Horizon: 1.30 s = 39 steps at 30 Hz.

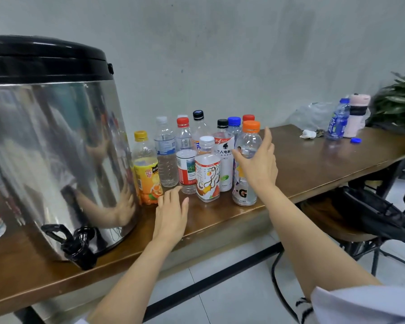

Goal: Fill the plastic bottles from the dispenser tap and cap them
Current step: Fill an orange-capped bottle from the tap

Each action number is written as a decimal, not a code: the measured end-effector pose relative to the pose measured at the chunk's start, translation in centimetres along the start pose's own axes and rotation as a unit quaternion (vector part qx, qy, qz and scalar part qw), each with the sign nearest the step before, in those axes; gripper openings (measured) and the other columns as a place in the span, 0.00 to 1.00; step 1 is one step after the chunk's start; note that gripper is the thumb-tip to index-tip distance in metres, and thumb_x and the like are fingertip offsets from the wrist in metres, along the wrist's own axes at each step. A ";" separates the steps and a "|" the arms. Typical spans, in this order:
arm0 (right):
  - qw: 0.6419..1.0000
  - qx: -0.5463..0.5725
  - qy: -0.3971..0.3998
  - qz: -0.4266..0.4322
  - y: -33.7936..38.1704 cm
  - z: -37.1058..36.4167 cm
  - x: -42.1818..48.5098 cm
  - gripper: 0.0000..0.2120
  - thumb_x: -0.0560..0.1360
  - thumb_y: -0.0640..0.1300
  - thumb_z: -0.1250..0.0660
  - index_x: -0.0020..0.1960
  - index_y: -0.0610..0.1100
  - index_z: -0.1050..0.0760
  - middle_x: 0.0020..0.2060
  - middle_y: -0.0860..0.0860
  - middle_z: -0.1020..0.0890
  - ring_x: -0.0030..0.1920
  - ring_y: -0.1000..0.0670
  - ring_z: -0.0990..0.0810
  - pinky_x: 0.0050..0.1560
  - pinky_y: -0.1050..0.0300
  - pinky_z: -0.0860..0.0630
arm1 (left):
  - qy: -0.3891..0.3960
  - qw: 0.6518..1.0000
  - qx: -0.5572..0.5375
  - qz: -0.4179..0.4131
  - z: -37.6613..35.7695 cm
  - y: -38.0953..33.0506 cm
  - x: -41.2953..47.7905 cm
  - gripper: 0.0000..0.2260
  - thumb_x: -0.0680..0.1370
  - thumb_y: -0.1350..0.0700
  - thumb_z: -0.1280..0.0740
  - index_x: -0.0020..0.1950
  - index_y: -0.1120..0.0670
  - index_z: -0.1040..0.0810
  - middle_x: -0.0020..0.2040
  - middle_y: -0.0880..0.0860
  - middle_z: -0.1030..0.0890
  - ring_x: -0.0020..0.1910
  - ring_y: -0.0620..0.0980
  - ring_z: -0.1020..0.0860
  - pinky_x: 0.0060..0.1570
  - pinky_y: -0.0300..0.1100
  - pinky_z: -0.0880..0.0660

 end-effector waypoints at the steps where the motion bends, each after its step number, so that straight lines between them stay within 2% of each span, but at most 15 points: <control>1: 1.000 0.000 0.000 0.001 0.1 0.1 -0.1 0.46 0.72 0.59 0.27 0.80 0.51 0.52 0.72 0.45 0.32 0.67 0.39 0.28 0.57 0.42 0.26 | 0.000 1.000 0.000 0.001 0.0 0.0 0.0 0.20 0.85 0.49 0.45 0.76 0.51 0.36 0.74 0.51 0.32 0.73 0.50 0.37 0.72 0.49 0.36; 6: 0.999 -0.013 -0.008 0.039 1.3 1.5 -1.4 0.45 0.74 0.57 0.28 0.80 0.52 0.52 0.69 0.45 0.31 0.64 0.41 0.25 0.53 0.47 0.26 | -0.013 1.000 -0.020 -0.012 0.3 -0.2 -0.5 0.19 0.85 0.50 0.44 0.76 0.51 0.36 0.73 0.50 0.31 0.73 0.49 0.36 0.71 0.47 0.36; 9: 0.998 -0.012 -0.007 0.065 2.4 2.5 -2.8 0.44 0.74 0.57 0.28 0.80 0.54 0.52 0.68 0.46 0.31 0.61 0.42 0.23 0.48 0.53 0.30 | -0.026 0.997 -0.064 -0.022 0.9 -0.2 -0.9 0.19 0.84 0.50 0.42 0.75 0.51 0.35 0.73 0.50 0.30 0.72 0.48 0.35 0.71 0.48 0.36; 12: 0.996 -0.005 -0.004 0.092 4.1 3.3 -4.7 0.45 0.74 0.59 0.29 0.80 0.55 0.53 0.66 0.47 0.30 0.59 0.43 0.22 0.48 0.52 0.28 | -0.051 0.990 -0.114 -0.060 2.6 -1.3 -1.9 0.18 0.84 0.52 0.41 0.73 0.52 0.34 0.70 0.50 0.29 0.69 0.49 0.33 0.71 0.51 0.34; 14: 0.994 0.008 0.005 0.110 5.5 3.6 -6.5 0.46 0.73 0.59 0.29 0.80 0.55 0.54 0.67 0.48 0.30 0.60 0.45 0.22 0.48 0.53 0.27 | -0.074 0.979 -0.164 -0.096 4.6 -2.9 -2.5 0.17 0.84 0.54 0.39 0.72 0.52 0.32 0.66 0.48 0.28 0.67 0.48 0.30 0.69 0.46 0.34; 16: 0.991 0.038 0.025 0.129 6.9 3.5 -8.7 0.46 0.73 0.58 0.27 0.80 0.56 0.54 0.69 0.50 0.30 0.61 0.47 0.23 0.48 0.55 0.28 | -0.084 0.962 -0.235 -0.112 7.2 -4.7 -2.9 0.15 0.83 0.56 0.38 0.71 0.52 0.31 0.63 0.44 0.26 0.62 0.41 0.27 0.63 0.37 0.32; 19: 0.982 0.083 0.079 0.148 8.6 2.7 -12.3 0.47 0.72 0.56 0.26 0.80 0.58 0.54 0.73 0.53 0.33 0.65 0.50 0.26 0.54 0.53 0.26 | -0.077 0.930 -0.335 -0.130 11.4 -7.3 -3.2 0.11 0.83 0.59 0.38 0.66 0.53 0.27 0.59 0.41 0.24 0.56 0.31 0.26 0.54 0.26 0.31; 22: 0.971 0.130 0.137 0.147 9.4 1.4 -15.7 0.48 0.71 0.55 0.24 0.79 0.61 0.54 0.72 0.55 0.32 0.68 0.54 0.28 0.62 0.47 0.24 | -0.049 0.906 -0.396 -0.137 14.8 -8.2 -3.3 0.09 0.82 0.56 0.37 0.63 0.51 0.26 0.59 0.46 0.21 0.56 0.35 0.23 0.56 0.30 0.29; 24: 0.963 0.152 0.174 0.139 9.7 0.5 -17.6 0.50 0.69 0.56 0.23 0.78 0.64 0.54 0.71 0.57 0.30 0.68 0.55 0.27 0.63 0.45 0.25 | 0.015 0.916 -0.379 -0.129 16.0 -7.9 -3.5 0.12 0.82 0.54 0.36 0.65 0.50 0.26 0.62 0.48 0.21 0.58 0.38 0.23 0.60 0.32 0.28; 26: 0.956 0.168 0.200 0.134 9.9 -0.2 -19.2 0.50 0.69 0.56 0.23 0.77 0.66 0.55 0.70 0.58 0.29 0.66 0.55 0.25 0.63 0.44 0.24 | 0.074 0.935 -0.324 -0.125 16.6 -7.3 -4.0 0.13 0.83 0.58 0.37 0.68 0.53 0.25 0.63 0.49 0.21 0.59 0.38 0.23 0.62 0.33 0.29; 29: 0.948 0.191 0.221 0.126 10.1 -0.8 -20.8 0.50 0.68 0.56 0.23 0.76 0.68 0.54 0.71 0.58 0.29 0.66 0.53 0.25 0.63 0.43 0.24 | 0.109 0.947 -0.276 -0.125 17.7 -6.0 -5.0 0.15 0.83 0.62 0.38 0.69 0.56 0.25 0.63 0.49 0.20 0.62 0.41 0.23 0.65 0.37 0.29; 31: 0.945 0.192 0.235 0.125 10.2 -1.0 -21.6 0.50 0.68 0.55 0.23 0.76 0.68 0.54 0.71 0.58 0.30 0.67 0.55 0.26 0.63 0.44 0.24 | 0.132 0.941 -0.290 -0.114 18.3 -5.3 -5.7 0.15 0.82 0.63 0.38 0.69 0.56 0.25 0.64 0.50 0.20 0.64 0.43 0.23 0.66 0.37 0.28; 34: 0.943 0.198 0.241 0.119 10.3 -1.2 -22.5 0.50 0.68 0.56 0.23 0.76 0.69 0.54 0.69 0.58 0.28 0.66 0.55 0.25 0.62 0.45 0.23 | 0.137 0.935 -0.315 -0.093 19.0 -4.5 -6.4 0.15 0.81 0.63 0.35 0.67 0.54 0.24 0.62 0.51 0.19 0.62 0.43 0.21 0.63 0.38 0.25; 37: 0.943 0.185 0.250 0.121 10.6 -1.6 -23.2 0.50 0.68 0.56 0.22 0.75 0.69 0.55 0.67 0.58 0.27 0.61 0.57 0.22 0.61 0.46 0.23 | 0.066 0.959 -0.255 -0.101 19.5 -3.6 -6.5 0.15 0.74 0.53 0.26 0.60 0.47 0.20 0.58 0.49 0.17 0.58 0.45 0.19 0.62 0.46 0.23; 39: 0.942 0.179 0.255 0.125 10.7 -1.8 -23.5 0.50 0.67 0.55 0.22 0.75 0.68 0.54 0.66 0.58 0.27 0.59 0.57 0.22 0.60 0.46 0.23 | 0.060 0.978 -0.163 -0.115 19.8 -3.3 -6.7 0.21 0.69 0.42 0.29 0.60 0.47 0.19 0.58 0.47 0.20 0.58 0.45 0.21 0.62 0.46 0.24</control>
Point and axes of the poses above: each hand's wrist, its own x-axis towards the middle knuckle, its own z-axis out of the back of the hand, y = z × x, the point moved 4 cm from there along x, towards the middle knuckle
